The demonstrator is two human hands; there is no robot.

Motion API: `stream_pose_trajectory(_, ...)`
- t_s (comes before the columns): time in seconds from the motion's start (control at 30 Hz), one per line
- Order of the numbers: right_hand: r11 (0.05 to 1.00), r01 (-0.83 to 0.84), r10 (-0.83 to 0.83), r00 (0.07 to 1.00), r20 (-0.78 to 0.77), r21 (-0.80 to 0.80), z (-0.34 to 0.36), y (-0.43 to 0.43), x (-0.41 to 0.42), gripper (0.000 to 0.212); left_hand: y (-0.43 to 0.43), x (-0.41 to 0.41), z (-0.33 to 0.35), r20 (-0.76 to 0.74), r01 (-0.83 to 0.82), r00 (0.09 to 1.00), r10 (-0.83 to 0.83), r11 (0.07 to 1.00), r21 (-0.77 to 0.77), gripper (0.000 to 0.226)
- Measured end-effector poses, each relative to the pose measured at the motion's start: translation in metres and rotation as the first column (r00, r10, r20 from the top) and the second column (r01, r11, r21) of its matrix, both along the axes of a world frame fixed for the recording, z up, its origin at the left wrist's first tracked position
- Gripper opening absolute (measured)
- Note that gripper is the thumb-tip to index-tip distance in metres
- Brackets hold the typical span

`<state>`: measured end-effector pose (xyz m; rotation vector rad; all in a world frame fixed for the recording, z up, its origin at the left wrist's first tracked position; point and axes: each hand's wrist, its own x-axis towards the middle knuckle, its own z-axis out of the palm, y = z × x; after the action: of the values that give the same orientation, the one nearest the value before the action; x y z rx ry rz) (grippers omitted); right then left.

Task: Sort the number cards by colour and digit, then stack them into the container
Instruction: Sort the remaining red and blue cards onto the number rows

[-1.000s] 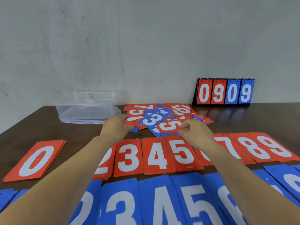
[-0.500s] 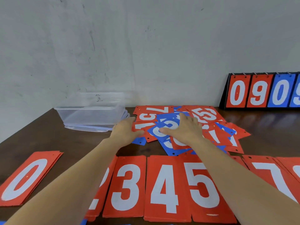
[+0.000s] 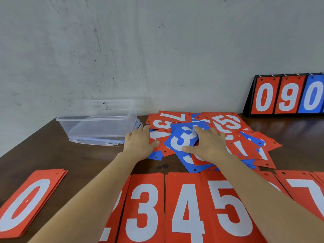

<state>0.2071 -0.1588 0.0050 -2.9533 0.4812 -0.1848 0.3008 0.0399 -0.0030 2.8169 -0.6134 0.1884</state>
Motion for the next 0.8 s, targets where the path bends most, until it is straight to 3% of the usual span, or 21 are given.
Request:
stream_pose_trajectory(0.1,0.996,-0.035,0.031,0.998,0.048,0.081,-0.002,0.005,0.0,0.087,-0.002,-0.003,0.0,0.016,-0.028,0.999,0.028,0.998,-0.049,0.076)
stream_pose_trajectory(0.27,0.966,-0.035,0.006,0.993,0.114,0.258,-0.004,0.013,0.001,0.086,-0.003,-0.011,0.007,-0.024,-0.06,0.998,0.056,0.962,-0.265,0.08)
stream_pose_trajectory(0.5,0.802,0.019,-0.239,0.927,0.291,0.597,-0.001,0.017,0.001,0.094,0.012,-0.014,0.021,-0.287,-0.224,0.957,0.04,0.732,-0.644,0.076)
stream_pose_trajectory(0.6,0.781,0.016,-0.268,0.911,0.312,0.624,0.004,0.017,-0.004,0.102,0.024,-0.015,0.031,-0.278,-0.239,0.959,0.053,0.676,-0.697,0.06)
stream_pose_trajectory(0.8,0.836,-0.101,-0.176,0.882,0.437,0.54,0.018,0.016,-0.016,0.111,0.04,-0.025,0.055,-0.143,-0.152,0.987,0.07,0.694,-0.704,0.01)
